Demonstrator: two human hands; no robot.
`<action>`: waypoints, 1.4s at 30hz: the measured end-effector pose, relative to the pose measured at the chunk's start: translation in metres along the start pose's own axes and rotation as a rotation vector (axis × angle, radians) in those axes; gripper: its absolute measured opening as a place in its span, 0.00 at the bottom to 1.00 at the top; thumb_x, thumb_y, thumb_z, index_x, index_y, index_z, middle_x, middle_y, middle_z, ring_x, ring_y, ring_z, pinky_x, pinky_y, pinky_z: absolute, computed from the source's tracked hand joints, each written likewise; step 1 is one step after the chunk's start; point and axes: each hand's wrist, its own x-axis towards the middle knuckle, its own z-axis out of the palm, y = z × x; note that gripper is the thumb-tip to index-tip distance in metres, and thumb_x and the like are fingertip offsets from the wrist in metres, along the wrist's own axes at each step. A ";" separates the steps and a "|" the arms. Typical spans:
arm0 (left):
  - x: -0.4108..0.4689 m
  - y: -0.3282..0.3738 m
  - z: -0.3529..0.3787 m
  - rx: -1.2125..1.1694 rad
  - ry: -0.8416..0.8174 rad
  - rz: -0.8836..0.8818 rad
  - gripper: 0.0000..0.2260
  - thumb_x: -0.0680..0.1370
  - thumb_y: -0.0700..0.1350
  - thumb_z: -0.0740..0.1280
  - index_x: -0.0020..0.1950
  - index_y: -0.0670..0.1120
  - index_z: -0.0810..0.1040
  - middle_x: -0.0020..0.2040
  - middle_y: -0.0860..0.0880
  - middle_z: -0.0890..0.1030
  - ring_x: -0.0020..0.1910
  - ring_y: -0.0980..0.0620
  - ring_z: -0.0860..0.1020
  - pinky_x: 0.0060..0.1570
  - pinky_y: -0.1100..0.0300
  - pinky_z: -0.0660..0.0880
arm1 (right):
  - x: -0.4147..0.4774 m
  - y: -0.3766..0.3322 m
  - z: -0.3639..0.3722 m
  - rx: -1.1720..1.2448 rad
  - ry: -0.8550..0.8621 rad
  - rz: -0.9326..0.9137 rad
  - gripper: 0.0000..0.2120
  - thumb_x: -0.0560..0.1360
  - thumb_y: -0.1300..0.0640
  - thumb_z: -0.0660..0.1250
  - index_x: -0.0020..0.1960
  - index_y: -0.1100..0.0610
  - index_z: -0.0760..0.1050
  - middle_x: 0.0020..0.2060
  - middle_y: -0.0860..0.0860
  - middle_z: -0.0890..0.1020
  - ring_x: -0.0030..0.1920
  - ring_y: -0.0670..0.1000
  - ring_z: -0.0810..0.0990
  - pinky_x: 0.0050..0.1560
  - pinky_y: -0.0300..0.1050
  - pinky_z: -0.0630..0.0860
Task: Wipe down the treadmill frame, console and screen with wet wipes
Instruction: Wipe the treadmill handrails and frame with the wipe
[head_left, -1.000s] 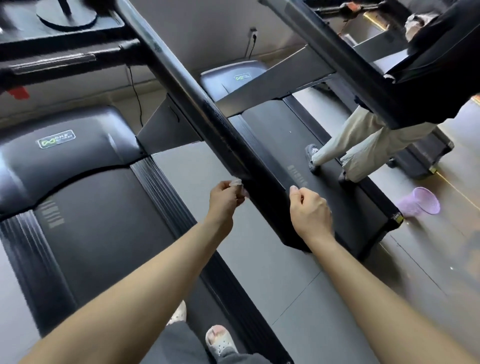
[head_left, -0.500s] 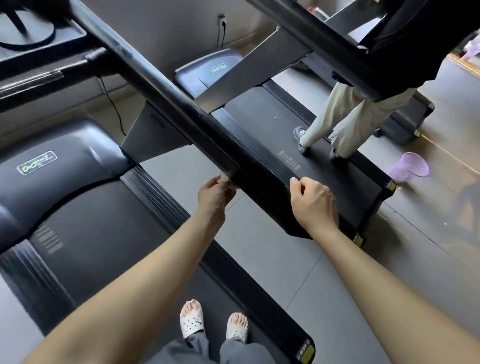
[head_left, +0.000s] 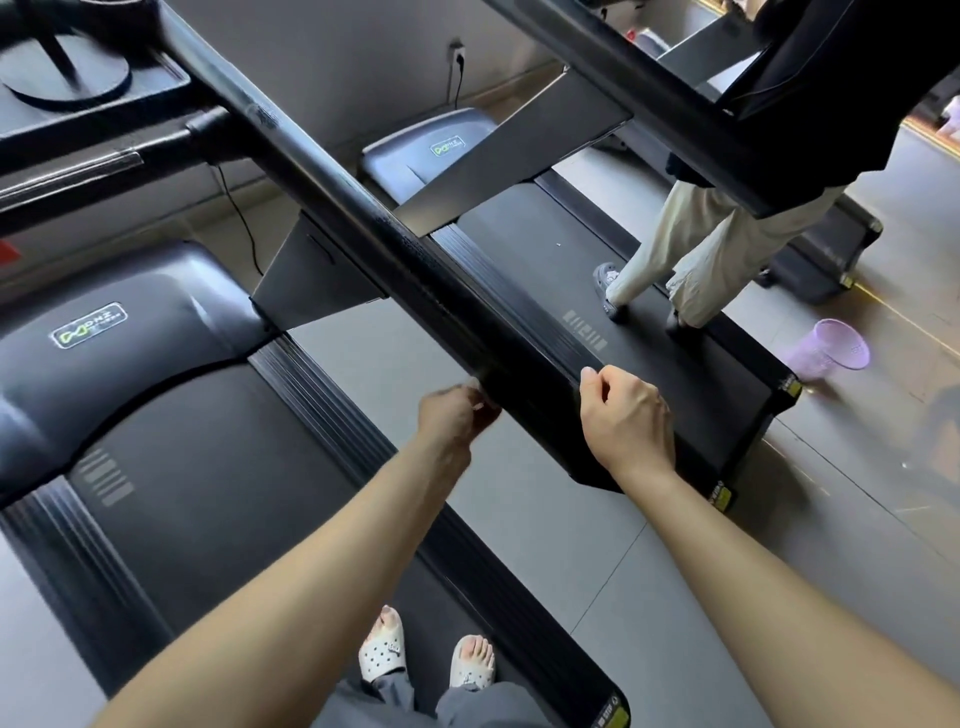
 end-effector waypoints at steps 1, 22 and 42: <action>-0.011 -0.014 0.000 0.056 -0.053 -0.026 0.09 0.78 0.30 0.65 0.38 0.36 0.81 0.39 0.40 0.85 0.41 0.45 0.84 0.44 0.57 0.83 | 0.000 0.000 0.000 0.003 0.004 -0.005 0.22 0.84 0.48 0.57 0.34 0.56 0.65 0.34 0.58 0.77 0.38 0.59 0.67 0.40 0.51 0.61; 0.011 0.019 0.000 -0.263 0.245 0.170 0.06 0.77 0.30 0.71 0.54 0.33 0.81 0.48 0.38 0.83 0.33 0.49 0.84 0.42 0.57 0.85 | 0.000 0.005 -0.007 0.118 -0.148 -0.049 0.21 0.84 0.49 0.56 0.34 0.54 0.63 0.31 0.49 0.71 0.38 0.59 0.70 0.41 0.52 0.63; 0.012 0.001 -0.011 -0.421 0.035 -0.031 0.04 0.79 0.37 0.72 0.52 0.40 0.80 0.42 0.44 0.85 0.38 0.51 0.85 0.41 0.60 0.81 | 0.015 -0.046 0.007 0.083 -0.083 0.028 0.14 0.83 0.49 0.59 0.42 0.54 0.71 0.38 0.52 0.78 0.42 0.57 0.71 0.43 0.50 0.64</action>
